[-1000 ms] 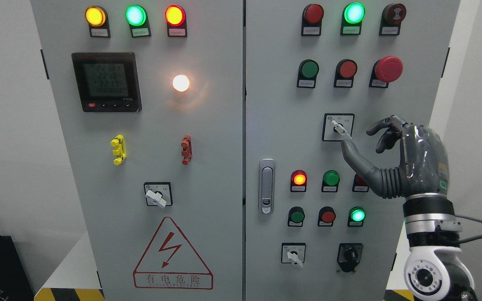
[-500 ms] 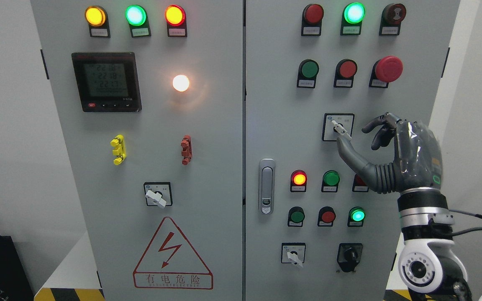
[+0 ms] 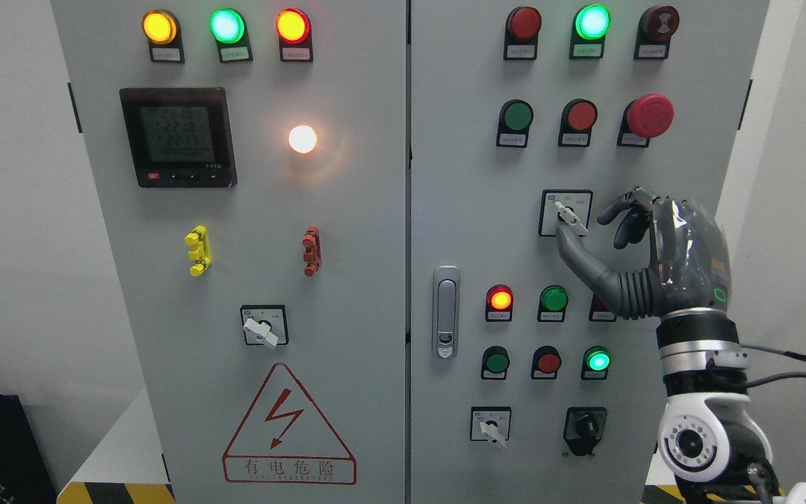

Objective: Rotate and turn off gray switch
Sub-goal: 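Close the right hand's fingers around the rotary switch knob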

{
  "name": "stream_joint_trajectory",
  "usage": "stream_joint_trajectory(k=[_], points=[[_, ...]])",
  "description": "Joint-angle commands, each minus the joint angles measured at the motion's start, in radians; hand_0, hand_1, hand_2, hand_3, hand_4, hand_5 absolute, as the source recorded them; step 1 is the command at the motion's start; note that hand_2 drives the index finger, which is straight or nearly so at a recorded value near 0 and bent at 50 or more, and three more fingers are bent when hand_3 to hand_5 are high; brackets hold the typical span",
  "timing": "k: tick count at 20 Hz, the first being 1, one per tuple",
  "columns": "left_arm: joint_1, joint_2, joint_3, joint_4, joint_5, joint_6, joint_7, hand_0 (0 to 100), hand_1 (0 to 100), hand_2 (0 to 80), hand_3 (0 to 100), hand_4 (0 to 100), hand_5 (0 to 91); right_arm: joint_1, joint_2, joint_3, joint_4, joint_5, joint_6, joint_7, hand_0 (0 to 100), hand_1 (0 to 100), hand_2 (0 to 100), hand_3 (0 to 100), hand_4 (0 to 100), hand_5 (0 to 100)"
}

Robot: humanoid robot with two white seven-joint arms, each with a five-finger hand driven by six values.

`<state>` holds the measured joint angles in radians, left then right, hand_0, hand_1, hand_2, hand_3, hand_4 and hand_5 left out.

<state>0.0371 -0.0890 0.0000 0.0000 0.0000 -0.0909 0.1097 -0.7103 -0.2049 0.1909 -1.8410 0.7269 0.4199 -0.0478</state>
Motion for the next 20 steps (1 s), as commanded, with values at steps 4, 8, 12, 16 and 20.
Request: stream_joint_trajectory(k=[4, 8, 12, 16, 20], points=[[0.001, 0.0, 0.032, 0.023, -0.008, 0.0, 0.001, 12, 39, 0.0, 0, 0, 0.0, -0.023, 0.015, 0.027, 0.035, 0.014, 0.002, 0.0, 8, 37, 58, 86, 81, 100], [0.0, 0.0, 0.032, 0.023, -0.008, 0.0, 0.001, 12, 39, 0.0, 0, 0, 0.0, -0.024, 0.015, 0.027, 0.037, 0.016, 0.002, 0.0, 9, 38, 59, 87, 81, 100], [0.001, 0.0, 0.032, 0.023, -0.008, 0.0, -0.001, 12, 39, 0.0, 0, 0, 0.0, -0.024, 0.015, 0.027, 0.046, 0.016, 0.002, 0.0, 13, 40, 59, 87, 82, 100], [0.0, 0.0, 0.031, 0.023, -0.008, 0.0, 0.001, 12, 39, 0.0, 0, 0, 0.0, -0.028, 0.015, 0.027, 0.046, 0.016, 0.002, 0.0, 18, 40, 60, 88, 82, 100], [0.0, 0.0, 0.032, 0.023, -0.008, 0.0, 0.001, 12, 39, 0.0, 0, 0, 0.0, -0.032, 0.016, 0.027, 0.048, 0.016, 0.002, 0.0, 19, 39, 62, 89, 83, 100]])
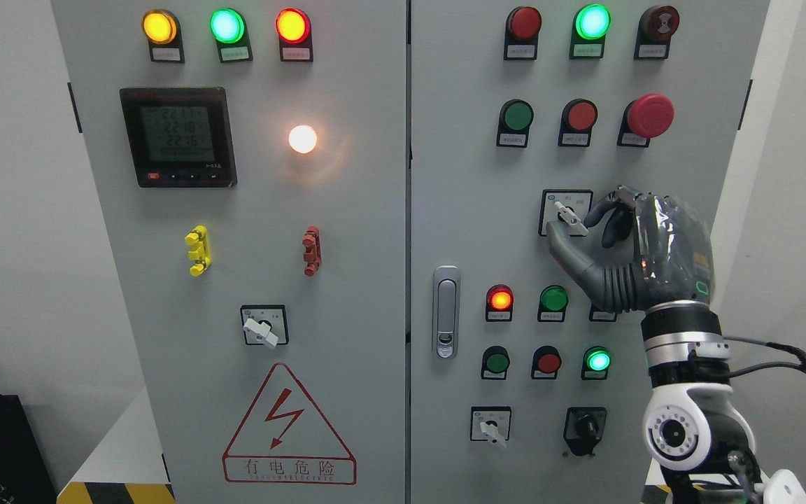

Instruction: Rotate and turn off gray switch

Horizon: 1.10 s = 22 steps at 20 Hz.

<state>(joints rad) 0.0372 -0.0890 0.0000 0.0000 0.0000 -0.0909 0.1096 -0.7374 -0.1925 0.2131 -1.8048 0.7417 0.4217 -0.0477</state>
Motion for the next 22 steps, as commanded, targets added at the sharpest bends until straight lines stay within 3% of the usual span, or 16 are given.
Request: stream_joint_trajectory(k=[1, 13, 22], points=[[0.001, 0.0, 0.032, 0.023, -0.008, 0.0, -0.001, 12, 39, 0.0, 0, 0, 0.0, -0.005, 0.004, 0.005, 0.01, 0.001, 0.0, 0.0, 20, 39, 62, 89, 83, 100], [0.0, 0.0, 0.032, 0.023, -0.008, 0.0, 0.001, 12, 39, 0.0, 0, 0, 0.0, -0.016, 0.004, 0.015, 0.012, 0.004, 0.017, 0.0, 21, 40, 65, 91, 84, 100], [0.0, 0.0, 0.032, 0.023, -0.008, 0.0, 0.001, 12, 39, 0.0, 0, 0, 0.0, -0.017, 0.004, 0.022, 0.015, 0.002, 0.017, 0.0, 34, 37, 66, 92, 84, 100]])
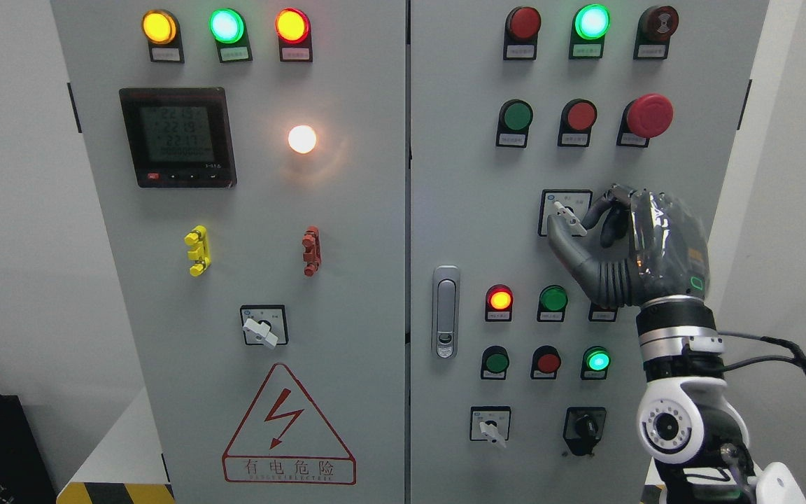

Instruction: Rotate and turn off gray switch

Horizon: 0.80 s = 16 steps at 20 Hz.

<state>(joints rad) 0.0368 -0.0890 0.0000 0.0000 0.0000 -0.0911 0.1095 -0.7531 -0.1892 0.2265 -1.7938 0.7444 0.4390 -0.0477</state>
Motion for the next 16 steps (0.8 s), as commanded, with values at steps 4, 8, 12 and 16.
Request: stream_joint_trajectory(k=[4, 8, 12, 16], points=[[0.0, 0.0, 0.032, 0.023, -0.008, 0.001, 0.001, 12, 39, 0.0, 0, 0, 0.0, -0.002, 0.001, 0.008, 0.004, 0.0, 0.0, 0.0, 37, 37, 66, 92, 84, 100], [0.0, 0.0, 0.032, 0.023, -0.008, 0.001, -0.001, 12, 39, 0.0, 0, 0, 0.0, -0.006, 0.001, 0.016, 0.007, 0.0, 0.0, 0.0, 39, 37, 67, 93, 85, 100], [0.0, 0.0, 0.032, 0.023, -0.008, 0.001, -0.001, 12, 39, 0.0, 0, 0, 0.0, -0.009, 0.001, 0.019, 0.007, 0.0, 0.0, 0.0, 40, 38, 67, 94, 85, 100], [0.0, 0.0, 0.032, 0.023, -0.008, 0.001, 0.001, 12, 39, 0.0, 0, 0, 0.0, -0.011, 0.001, 0.02, 0.007, 0.0, 0.0, 0.0, 42, 39, 68, 94, 85, 100]])
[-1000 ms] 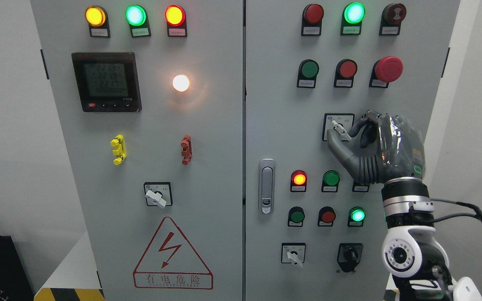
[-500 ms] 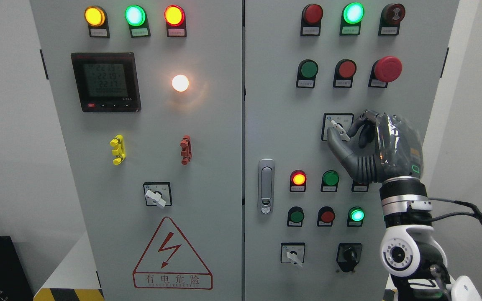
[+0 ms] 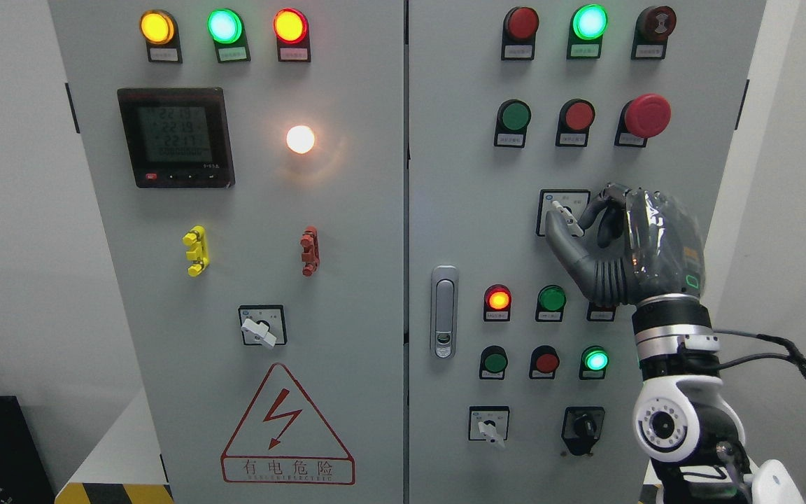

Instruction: Rotate and turn off gray switch

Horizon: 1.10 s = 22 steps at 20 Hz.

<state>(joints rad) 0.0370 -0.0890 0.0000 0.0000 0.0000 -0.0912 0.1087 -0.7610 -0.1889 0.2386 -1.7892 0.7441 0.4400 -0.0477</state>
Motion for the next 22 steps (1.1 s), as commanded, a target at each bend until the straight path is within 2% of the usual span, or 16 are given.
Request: stream_joint_trajectory(k=[1, 22], points=[[0.0, 0.0, 0.031, 0.023, -0.008, 0.001, 0.002, 12, 39, 0.0, 0, 0, 0.0, -0.003, 0.0, 0.008, 0.002, 0.0, -0.001, 0.0, 43, 39, 68, 94, 85, 100], [0.0, 0.0, 0.032, 0.023, -0.008, 0.001, 0.0, 12, 39, 0.0, 0, 0, 0.0, -0.008, 0.002, 0.021, 0.013, -0.009, -0.001, 0.002, 50, 36, 74, 99, 88, 100]])
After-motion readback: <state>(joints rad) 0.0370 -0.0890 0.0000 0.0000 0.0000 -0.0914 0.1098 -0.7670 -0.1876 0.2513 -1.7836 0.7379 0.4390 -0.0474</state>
